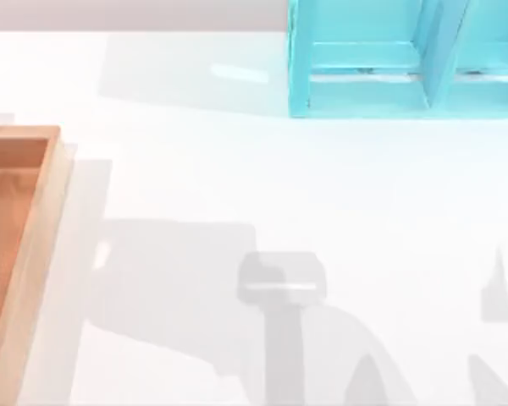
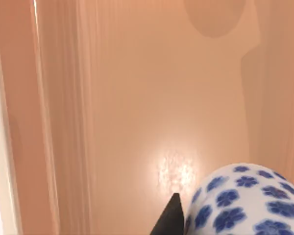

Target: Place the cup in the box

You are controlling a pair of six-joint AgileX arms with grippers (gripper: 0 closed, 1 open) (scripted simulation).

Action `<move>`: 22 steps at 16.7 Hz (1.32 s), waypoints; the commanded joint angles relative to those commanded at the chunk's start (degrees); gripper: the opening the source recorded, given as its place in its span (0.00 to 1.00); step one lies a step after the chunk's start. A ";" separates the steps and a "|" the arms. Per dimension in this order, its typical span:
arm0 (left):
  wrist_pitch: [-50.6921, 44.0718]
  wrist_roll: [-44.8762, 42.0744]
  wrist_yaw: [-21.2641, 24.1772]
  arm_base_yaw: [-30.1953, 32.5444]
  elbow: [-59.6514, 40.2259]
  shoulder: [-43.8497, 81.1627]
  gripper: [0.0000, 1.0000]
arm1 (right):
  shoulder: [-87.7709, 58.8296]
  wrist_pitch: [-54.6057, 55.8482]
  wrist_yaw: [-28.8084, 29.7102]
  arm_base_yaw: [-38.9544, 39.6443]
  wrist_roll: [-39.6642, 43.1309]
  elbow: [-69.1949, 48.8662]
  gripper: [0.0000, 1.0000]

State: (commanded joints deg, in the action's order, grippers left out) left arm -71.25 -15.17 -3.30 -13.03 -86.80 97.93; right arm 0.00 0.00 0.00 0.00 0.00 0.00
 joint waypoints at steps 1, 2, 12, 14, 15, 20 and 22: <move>0.37 -0.52 0.22 -0.39 1.03 -1.03 0.00 | 0.00 0.00 0.00 0.00 0.00 0.00 1.00; 0.53 -0.75 0.32 -0.55 1.47 -1.46 0.00 | 0.00 0.00 0.00 0.00 0.00 0.00 1.00; 7.19 -1.20 0.30 -0.62 7.25 -0.71 0.00 | 0.00 0.00 0.00 0.00 0.00 0.00 1.00; 9.72 -1.26 0.36 -0.87 9.20 -0.50 0.00 | 0.00 0.00 0.00 0.00 0.00 0.00 1.00; 11.58 -1.30 0.38 -0.98 10.61 -0.37 0.00 | 0.00 0.00 0.00 0.00 0.00 0.00 1.00; 15.07 -1.56 0.44 -1.34 14.04 0.46 0.00 | 0.00 0.00 0.00 0.00 0.00 0.00 1.00; 15.07 -1.56 0.44 -1.34 14.04 0.46 0.00 | 0.00 0.00 0.00 0.00 0.00 0.00 1.00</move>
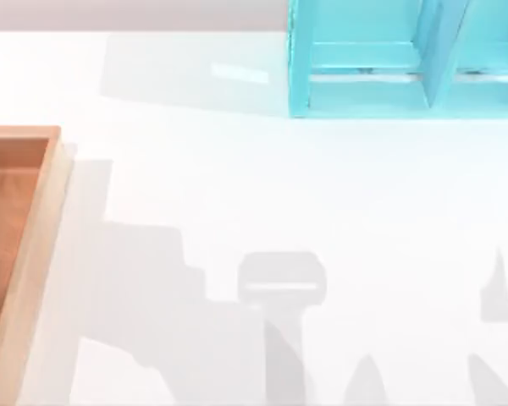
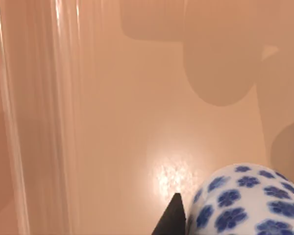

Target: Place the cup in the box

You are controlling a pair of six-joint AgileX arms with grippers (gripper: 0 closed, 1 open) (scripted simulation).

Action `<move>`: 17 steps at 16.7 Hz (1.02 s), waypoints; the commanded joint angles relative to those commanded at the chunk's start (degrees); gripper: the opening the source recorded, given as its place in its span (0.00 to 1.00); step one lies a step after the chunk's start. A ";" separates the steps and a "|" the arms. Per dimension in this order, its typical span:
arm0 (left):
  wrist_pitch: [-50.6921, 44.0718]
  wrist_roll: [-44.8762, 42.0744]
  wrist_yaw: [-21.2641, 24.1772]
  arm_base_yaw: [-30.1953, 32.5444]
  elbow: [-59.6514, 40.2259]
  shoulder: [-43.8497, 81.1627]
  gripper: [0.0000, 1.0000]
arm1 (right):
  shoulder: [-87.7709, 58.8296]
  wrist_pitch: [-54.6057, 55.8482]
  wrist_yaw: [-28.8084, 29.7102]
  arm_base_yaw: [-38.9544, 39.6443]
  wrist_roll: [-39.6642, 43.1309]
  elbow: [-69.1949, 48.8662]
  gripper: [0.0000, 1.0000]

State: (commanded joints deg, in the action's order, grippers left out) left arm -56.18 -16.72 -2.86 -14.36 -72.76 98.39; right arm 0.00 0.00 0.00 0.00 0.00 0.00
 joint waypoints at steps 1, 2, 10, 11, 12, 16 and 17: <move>0.00 0.00 0.00 0.00 0.00 0.00 0.08 | 0.00 0.00 0.00 0.00 0.00 0.00 1.00; 0.00 0.00 0.00 0.00 0.00 0.00 0.15 | 0.00 0.00 0.00 0.00 0.00 0.00 1.00; 0.00 0.00 0.00 0.00 0.00 0.00 0.75 | 0.00 0.00 0.00 0.00 0.00 0.00 1.00; 0.00 0.00 0.00 0.00 0.00 0.00 0.83 | 0.00 0.00 0.00 0.00 0.00 0.00 1.00; 0.00 0.00 0.00 0.00 0.00 0.00 0.90 | 0.00 0.00 0.00 0.00 0.00 0.00 1.00; 0.00 0.00 0.00 0.00 0.00 0.00 1.00 | 0.00 0.00 0.00 0.00 0.00 0.00 1.00; 0.00 0.00 0.00 0.00 0.00 0.00 1.00 | 0.00 0.00 0.00 0.00 0.00 0.00 1.00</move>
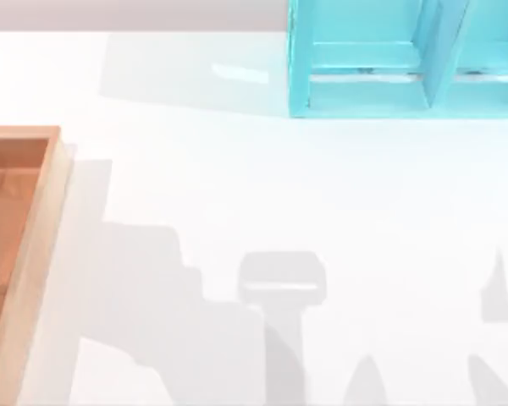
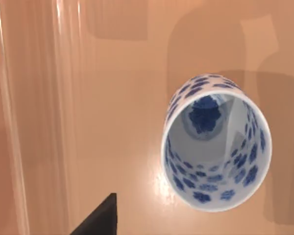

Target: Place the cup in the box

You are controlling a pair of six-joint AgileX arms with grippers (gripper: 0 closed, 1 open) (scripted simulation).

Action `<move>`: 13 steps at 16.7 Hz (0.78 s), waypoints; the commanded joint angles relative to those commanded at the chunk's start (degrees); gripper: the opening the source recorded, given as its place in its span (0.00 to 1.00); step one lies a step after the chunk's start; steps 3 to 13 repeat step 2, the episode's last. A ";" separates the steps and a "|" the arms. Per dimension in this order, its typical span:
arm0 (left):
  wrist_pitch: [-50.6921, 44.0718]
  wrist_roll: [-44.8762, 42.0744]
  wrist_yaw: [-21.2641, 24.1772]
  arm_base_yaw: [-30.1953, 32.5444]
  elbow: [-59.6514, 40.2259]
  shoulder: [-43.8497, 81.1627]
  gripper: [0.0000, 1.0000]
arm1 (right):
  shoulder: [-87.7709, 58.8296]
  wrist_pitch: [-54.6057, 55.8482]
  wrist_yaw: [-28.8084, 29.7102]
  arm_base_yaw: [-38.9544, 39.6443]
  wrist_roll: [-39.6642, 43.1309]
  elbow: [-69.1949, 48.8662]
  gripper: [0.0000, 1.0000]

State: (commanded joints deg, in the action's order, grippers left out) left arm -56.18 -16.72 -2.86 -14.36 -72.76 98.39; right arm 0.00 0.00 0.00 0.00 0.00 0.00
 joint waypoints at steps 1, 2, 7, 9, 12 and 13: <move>0.00 0.00 0.00 0.00 0.00 0.00 1.00 | 0.00 0.00 0.00 0.00 0.00 0.00 1.00; 0.00 0.00 0.00 0.00 0.00 0.00 1.00 | 0.00 0.00 0.00 0.00 0.00 0.00 1.00; 0.00 0.00 0.00 0.00 0.00 0.00 1.00 | 0.00 0.00 0.00 0.00 0.00 0.00 1.00; 0.00 0.00 0.00 0.00 0.00 0.00 1.00 | 0.00 0.00 0.00 0.00 0.00 0.00 1.00; 0.00 0.00 0.00 0.00 0.00 0.00 1.00 | 0.00 0.00 0.00 0.00 0.00 0.00 1.00; 0.00 0.00 0.00 0.00 0.00 0.00 1.00 | 0.00 0.00 0.00 0.00 0.00 0.00 1.00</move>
